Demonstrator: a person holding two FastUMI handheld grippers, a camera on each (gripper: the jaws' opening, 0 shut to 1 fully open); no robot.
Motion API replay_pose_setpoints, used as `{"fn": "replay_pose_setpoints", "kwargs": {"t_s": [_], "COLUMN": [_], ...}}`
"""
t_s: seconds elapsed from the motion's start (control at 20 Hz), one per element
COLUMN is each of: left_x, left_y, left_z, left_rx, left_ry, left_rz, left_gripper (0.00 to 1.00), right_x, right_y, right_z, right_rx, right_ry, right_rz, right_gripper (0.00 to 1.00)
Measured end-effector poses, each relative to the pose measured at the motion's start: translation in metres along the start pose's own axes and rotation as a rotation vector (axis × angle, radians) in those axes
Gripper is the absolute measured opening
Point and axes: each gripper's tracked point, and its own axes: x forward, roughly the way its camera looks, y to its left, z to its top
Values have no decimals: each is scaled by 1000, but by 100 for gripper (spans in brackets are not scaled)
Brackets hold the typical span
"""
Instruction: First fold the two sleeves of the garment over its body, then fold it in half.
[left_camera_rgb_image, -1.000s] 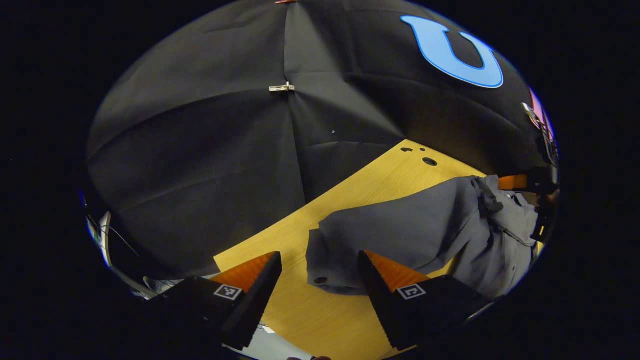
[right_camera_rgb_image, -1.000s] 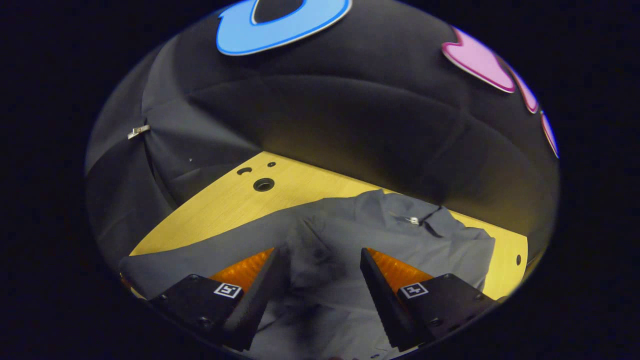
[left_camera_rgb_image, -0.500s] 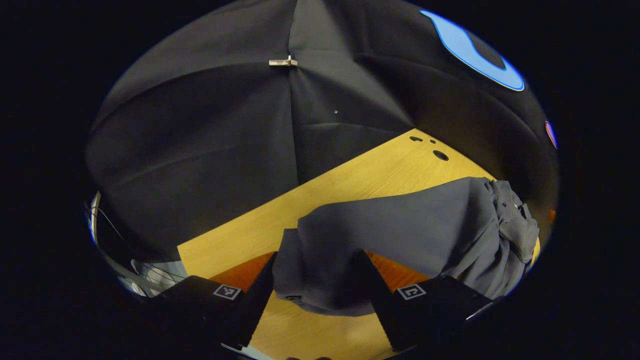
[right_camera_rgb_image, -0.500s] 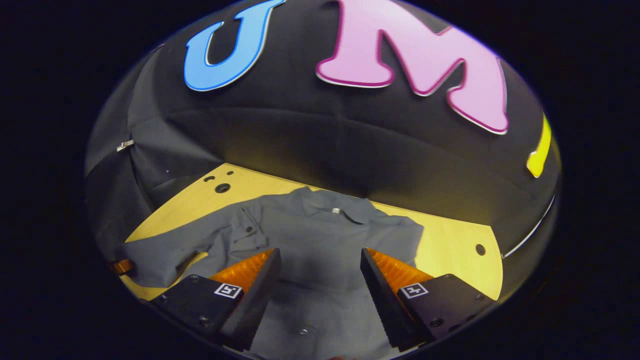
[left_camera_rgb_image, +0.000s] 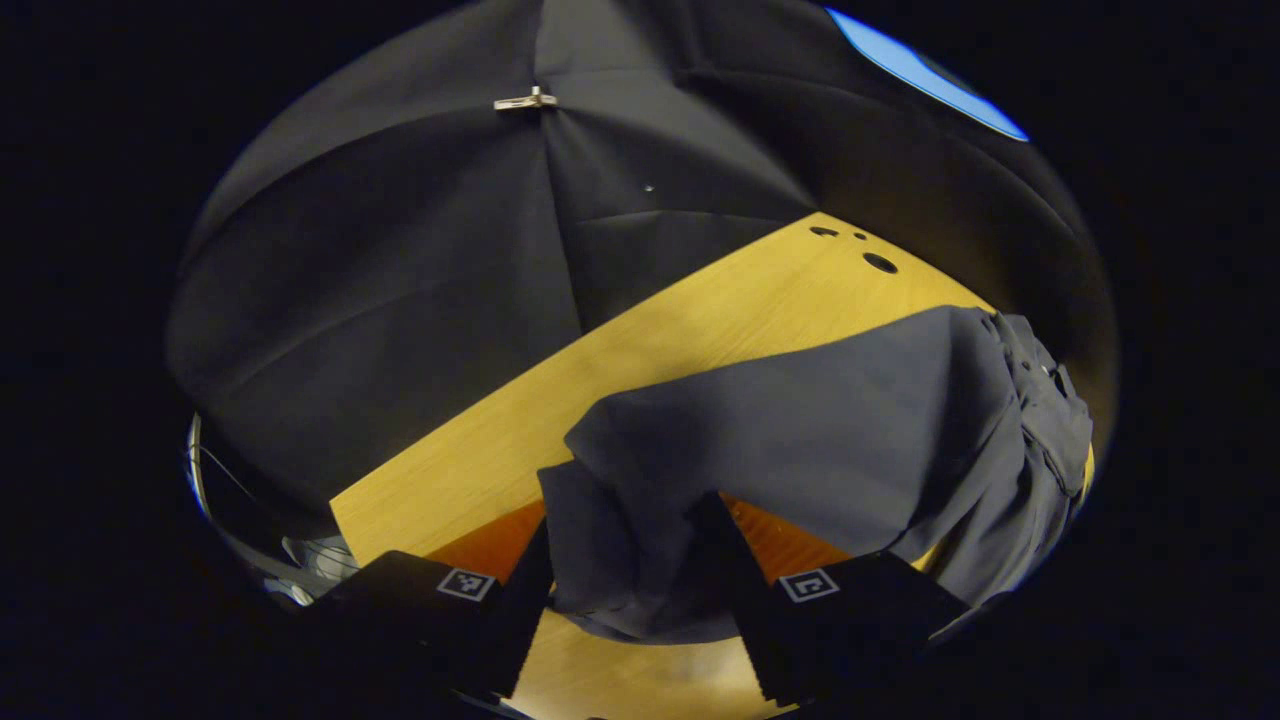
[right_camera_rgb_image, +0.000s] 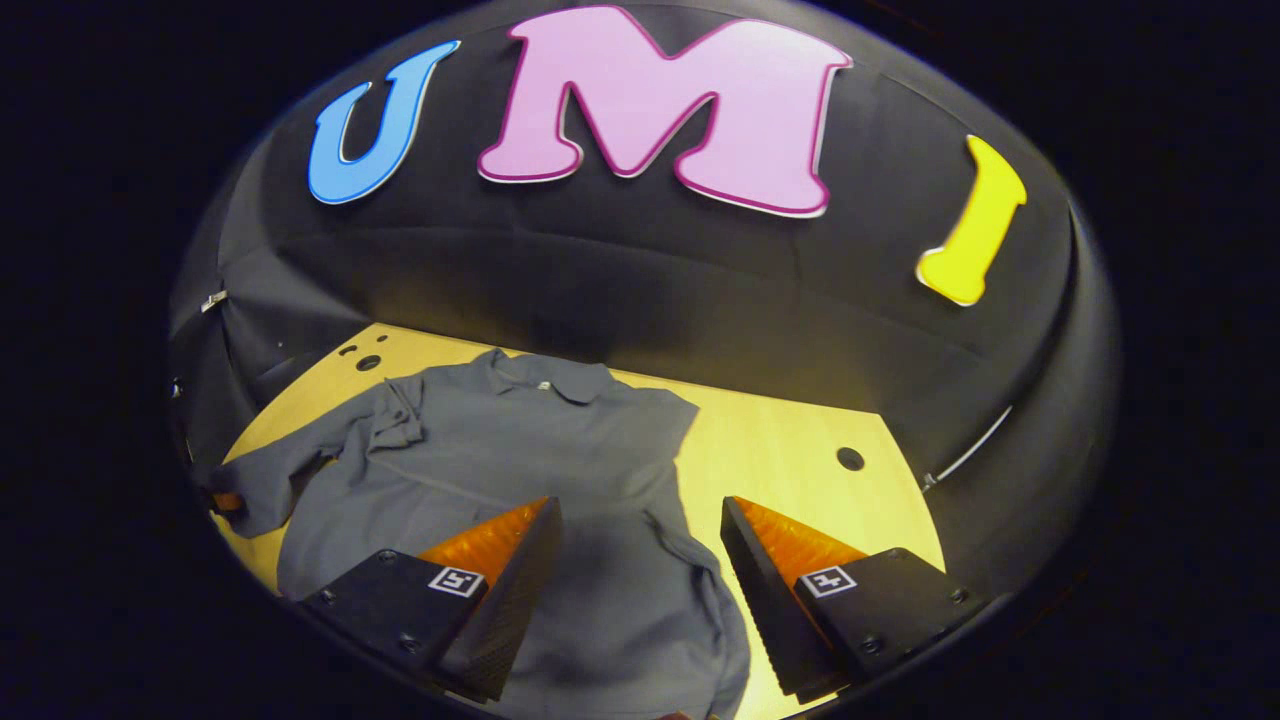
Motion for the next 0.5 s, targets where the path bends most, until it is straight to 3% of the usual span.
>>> {"fn": "replay_pose_setpoints", "kwargs": {"t_s": [0.2, 0.25, 0.5], "left_x": [2, 2, 3], "left_y": [-11, -14, -26], "left_z": [4, 4, 8], "left_rx": [45, 51, 47], "left_ry": [3, 3, -7], "left_rz": [-37, -45, -62], "left_gripper": [64, 51, 19], "right_x": [-8, -12, -25], "right_y": [-35, -43, -66], "right_z": [-17, -21, -28], "right_rx": [-12, -16, 11], "right_ry": [-12, -11, -20], "right_rz": [-44, -52, -70], "right_gripper": [98, 98, 98]}}
